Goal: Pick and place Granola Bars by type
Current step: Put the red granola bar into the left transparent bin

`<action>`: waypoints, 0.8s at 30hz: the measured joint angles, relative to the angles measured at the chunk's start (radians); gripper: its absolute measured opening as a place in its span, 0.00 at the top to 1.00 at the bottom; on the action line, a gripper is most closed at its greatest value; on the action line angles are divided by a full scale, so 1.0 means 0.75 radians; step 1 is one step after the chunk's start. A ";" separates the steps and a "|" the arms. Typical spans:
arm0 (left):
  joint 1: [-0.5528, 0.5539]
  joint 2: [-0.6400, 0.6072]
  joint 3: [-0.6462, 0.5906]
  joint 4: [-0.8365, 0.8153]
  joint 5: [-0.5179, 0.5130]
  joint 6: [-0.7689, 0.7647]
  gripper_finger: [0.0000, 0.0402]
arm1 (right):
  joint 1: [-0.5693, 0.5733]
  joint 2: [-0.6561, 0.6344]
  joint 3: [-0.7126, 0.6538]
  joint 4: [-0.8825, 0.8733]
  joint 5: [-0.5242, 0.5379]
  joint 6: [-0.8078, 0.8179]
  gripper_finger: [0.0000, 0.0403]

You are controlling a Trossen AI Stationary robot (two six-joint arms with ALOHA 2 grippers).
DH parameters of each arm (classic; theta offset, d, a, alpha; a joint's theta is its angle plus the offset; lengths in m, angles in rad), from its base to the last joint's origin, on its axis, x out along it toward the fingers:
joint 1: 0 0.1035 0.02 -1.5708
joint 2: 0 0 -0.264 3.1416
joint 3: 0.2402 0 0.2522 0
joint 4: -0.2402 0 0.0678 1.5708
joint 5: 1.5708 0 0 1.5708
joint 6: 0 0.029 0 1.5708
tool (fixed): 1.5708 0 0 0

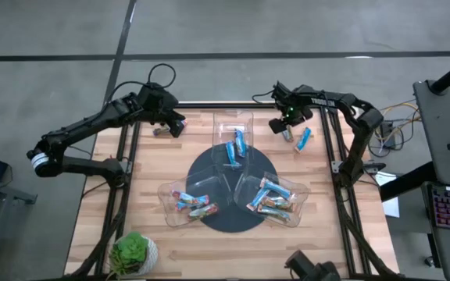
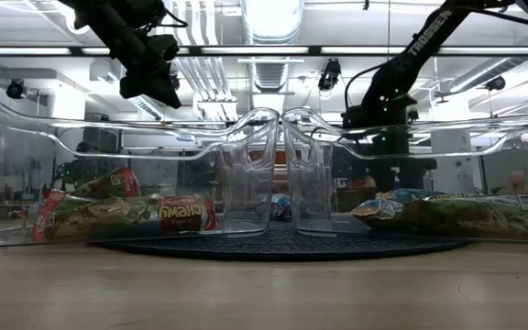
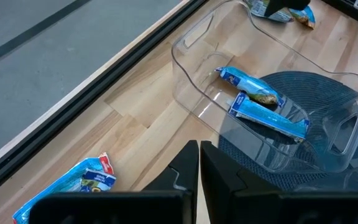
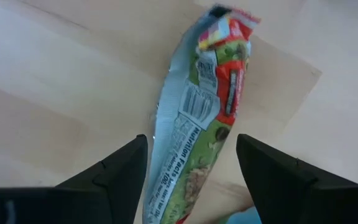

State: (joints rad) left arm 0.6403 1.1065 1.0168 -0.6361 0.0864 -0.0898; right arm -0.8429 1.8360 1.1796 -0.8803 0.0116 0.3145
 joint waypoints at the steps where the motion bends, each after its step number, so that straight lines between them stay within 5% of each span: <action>1: 0.000 0.000 0.000 0.000 0.000 -0.001 1.00 | 0.000 0.002 -0.005 -0.004 0.000 0.000 0.42; 17: 0.000 0.000 0.000 0.000 -0.003 -0.019 1.00 | 0.010 0.025 -0.055 -0.004 0.019 0.029 0.42; 24: 0.000 0.000 0.000 -0.001 -0.003 -0.019 1.00 | 0.010 0.032 -0.060 0.001 0.014 0.029 0.52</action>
State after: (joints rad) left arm 0.6403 1.1065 1.0168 -0.6365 0.0845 -0.1043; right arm -0.8352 1.8599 1.1343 -0.8799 0.0223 0.3363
